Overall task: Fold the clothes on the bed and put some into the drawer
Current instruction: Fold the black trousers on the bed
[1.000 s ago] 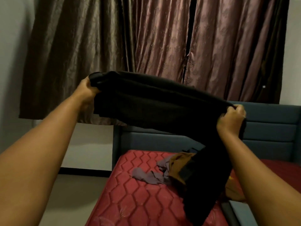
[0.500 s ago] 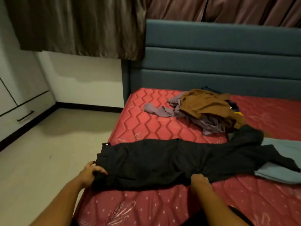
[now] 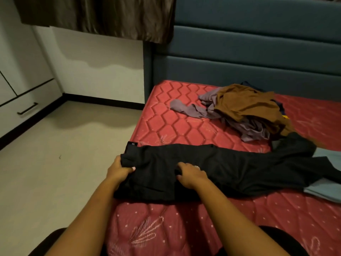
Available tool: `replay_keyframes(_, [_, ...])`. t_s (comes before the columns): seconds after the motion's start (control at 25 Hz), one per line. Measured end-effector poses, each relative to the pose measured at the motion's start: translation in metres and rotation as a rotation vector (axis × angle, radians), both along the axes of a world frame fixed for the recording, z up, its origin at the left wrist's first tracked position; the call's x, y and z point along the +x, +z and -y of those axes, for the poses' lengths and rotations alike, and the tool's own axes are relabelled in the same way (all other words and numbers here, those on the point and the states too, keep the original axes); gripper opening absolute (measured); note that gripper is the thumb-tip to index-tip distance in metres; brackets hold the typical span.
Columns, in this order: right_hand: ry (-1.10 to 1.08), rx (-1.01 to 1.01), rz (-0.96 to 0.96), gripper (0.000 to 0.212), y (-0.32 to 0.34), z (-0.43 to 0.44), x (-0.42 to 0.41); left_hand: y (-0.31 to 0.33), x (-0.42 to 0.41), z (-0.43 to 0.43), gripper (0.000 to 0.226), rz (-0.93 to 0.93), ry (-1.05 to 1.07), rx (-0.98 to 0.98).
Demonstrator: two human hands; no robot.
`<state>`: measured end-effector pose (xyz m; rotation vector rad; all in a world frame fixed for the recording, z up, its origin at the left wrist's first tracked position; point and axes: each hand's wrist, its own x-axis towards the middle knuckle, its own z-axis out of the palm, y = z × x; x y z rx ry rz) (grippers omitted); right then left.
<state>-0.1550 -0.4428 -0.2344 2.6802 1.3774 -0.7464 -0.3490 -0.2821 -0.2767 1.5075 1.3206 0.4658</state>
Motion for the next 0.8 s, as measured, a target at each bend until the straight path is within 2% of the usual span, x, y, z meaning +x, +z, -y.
replay_keyframes(0.08, [0.015,-0.082,-0.038,0.068,-0.016,-0.01,-0.006,-0.004,-0.006,-0.012,0.04,0.103,0.032,0.061])
replay_keyframes(0.16, [0.041,-0.061,-0.027,0.071,-0.032,-0.019,-0.016,-0.005,-0.028,-0.031,0.035,0.219,0.099,0.039])
replay_keyframes(0.2, [0.065,-0.034,-0.033,0.071,-0.038,-0.023,-0.022,-0.005,-0.04,-0.043,0.038,0.214,0.133,0.018])
replay_keyframes(0.24, [0.092,-0.015,-0.054,0.07,-0.045,-0.027,-0.029,-0.007,-0.05,-0.052,0.043,0.122,0.176,0.025])
replay_keyframes(0.32, [0.152,-0.005,-0.08,0.068,-0.057,-0.03,-0.041,-0.007,-0.061,-0.053,0.058,-0.302,0.268,0.11])
replay_keyframes(0.36, [0.18,-0.005,-0.07,0.067,-0.062,-0.03,-0.044,-0.003,-0.055,-0.044,0.064,-0.443,0.266,0.225])
replay_keyframes(0.44, [0.2,0.018,-0.045,0.065,-0.066,-0.028,-0.037,0.002,-0.024,-0.017,0.069,-0.525,0.056,0.499])
replay_keyframes(0.52, [0.185,0.032,-0.026,0.063,-0.067,-0.022,-0.016,-0.005,0.022,0.013,0.066,-0.568,-0.252,0.651])
replay_keyframes(0.6, [0.118,0.017,0.026,0.062,-0.067,-0.004,0.016,-0.011,0.066,0.041,0.061,-0.591,-0.484,0.66])
replay_keyframes(0.68, [-0.007,-0.01,0.052,0.063,-0.067,0.028,0.058,-0.022,0.104,0.064,0.062,-0.639,-0.707,0.582])
replay_keyframes(0.8, [-0.279,-0.051,0.062,0.064,-0.068,0.084,0.117,-0.031,0.143,0.084,0.07,-0.707,-0.878,0.487])
